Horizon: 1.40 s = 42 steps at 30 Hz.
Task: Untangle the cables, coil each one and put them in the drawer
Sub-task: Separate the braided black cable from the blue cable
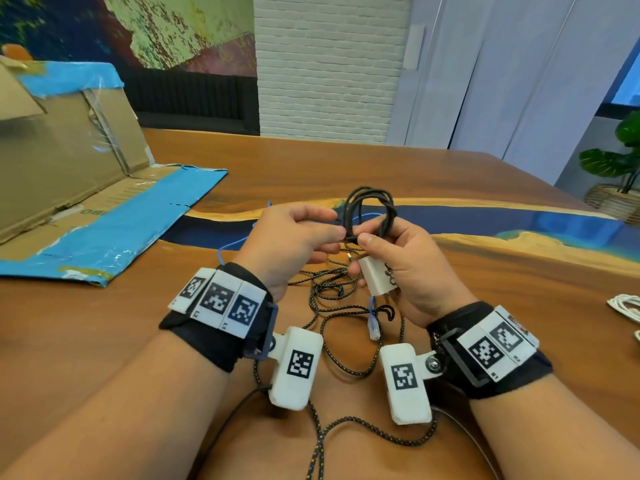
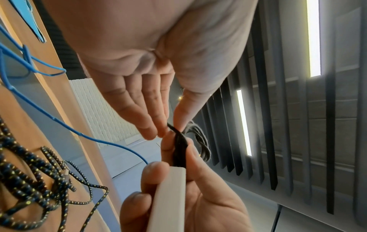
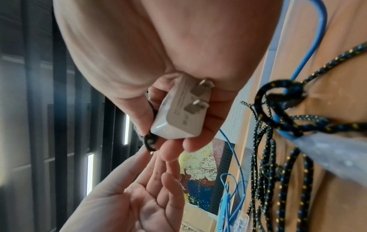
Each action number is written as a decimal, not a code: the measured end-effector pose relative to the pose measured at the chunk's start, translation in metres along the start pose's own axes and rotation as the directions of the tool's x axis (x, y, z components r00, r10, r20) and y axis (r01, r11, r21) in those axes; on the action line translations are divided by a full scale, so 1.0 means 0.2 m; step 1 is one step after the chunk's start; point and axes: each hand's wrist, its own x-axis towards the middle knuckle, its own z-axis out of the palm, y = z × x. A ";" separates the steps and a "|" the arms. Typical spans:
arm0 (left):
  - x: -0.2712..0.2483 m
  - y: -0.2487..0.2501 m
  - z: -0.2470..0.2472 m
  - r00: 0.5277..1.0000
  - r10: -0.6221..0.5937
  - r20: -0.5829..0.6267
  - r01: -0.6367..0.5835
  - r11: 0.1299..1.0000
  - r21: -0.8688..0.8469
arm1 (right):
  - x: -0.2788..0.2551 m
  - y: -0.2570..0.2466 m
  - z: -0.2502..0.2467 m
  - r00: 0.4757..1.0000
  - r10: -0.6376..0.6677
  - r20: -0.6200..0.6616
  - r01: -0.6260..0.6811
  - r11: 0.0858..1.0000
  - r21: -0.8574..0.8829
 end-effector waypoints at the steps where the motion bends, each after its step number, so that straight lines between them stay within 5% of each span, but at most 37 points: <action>1: 0.00 0.00 0.00 1.000 0.008 0.001 -0.008 1.000 -0.019 | 0.00 0.00 0.00 1.000 0.002 0.011 -0.002 1.000 0.004; 12: -0.01 0.00 0.02 0.977 0.027 0.212 -0.017 0.999 -0.047 | -0.01 0.00 0.01 0.996 0.033 0.088 -0.036 0.999 0.033; 18: -0.01 0.01 0.01 0.981 0.074 0.177 -0.040 0.981 -0.187 | -0.01 0.00 0.02 0.994 0.009 0.107 -0.013 0.999 0.041; 32: -0.06 0.04 0.01 0.953 0.045 0.299 -0.007 0.992 -0.129 | -0.02 -0.01 0.02 0.976 0.150 0.161 -0.169 0.979 0.116; 42: -0.06 0.03 0.03 0.956 0.087 0.281 -0.053 0.991 -0.126 | -0.03 -0.04 0.01 0.960 0.179 0.217 -0.206 0.972 0.110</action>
